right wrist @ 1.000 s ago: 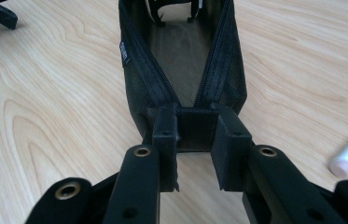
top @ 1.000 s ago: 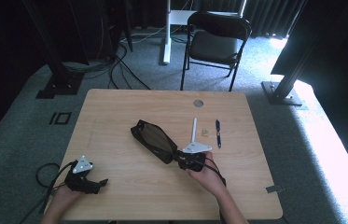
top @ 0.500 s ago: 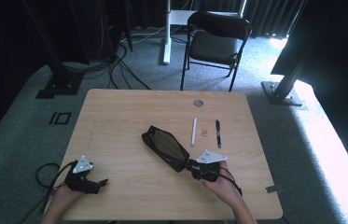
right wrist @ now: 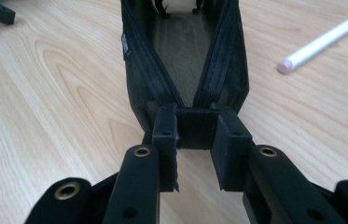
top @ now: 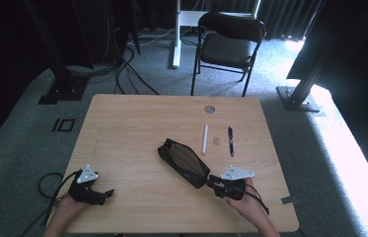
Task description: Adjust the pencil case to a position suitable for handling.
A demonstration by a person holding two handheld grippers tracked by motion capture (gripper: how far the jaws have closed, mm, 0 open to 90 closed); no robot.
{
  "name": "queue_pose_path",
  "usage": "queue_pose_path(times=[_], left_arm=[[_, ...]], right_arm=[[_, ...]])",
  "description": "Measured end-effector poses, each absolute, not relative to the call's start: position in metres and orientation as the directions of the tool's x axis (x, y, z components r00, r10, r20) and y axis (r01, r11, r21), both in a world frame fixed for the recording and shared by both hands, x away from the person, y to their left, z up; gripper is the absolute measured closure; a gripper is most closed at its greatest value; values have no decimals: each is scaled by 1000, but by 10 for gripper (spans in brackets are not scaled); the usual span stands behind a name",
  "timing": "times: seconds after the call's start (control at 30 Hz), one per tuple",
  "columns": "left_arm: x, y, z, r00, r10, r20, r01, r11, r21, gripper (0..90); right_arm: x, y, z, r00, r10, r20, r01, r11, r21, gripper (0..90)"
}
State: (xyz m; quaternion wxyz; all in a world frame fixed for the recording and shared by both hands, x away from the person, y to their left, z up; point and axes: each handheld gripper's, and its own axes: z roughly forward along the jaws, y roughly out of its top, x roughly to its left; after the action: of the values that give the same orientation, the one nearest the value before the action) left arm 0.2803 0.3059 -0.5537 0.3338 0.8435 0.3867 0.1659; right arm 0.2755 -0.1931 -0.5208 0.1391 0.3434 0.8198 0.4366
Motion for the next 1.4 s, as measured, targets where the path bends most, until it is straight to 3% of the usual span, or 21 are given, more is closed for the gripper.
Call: queue_pose_path(times=[1.4], left_arm=[[280, 306, -554, 646, 763, 22, 542, -478, 691, 20]], right_arm=[[227, -264, -521, -681, 730, 65, 479, 376, 793, 726]])
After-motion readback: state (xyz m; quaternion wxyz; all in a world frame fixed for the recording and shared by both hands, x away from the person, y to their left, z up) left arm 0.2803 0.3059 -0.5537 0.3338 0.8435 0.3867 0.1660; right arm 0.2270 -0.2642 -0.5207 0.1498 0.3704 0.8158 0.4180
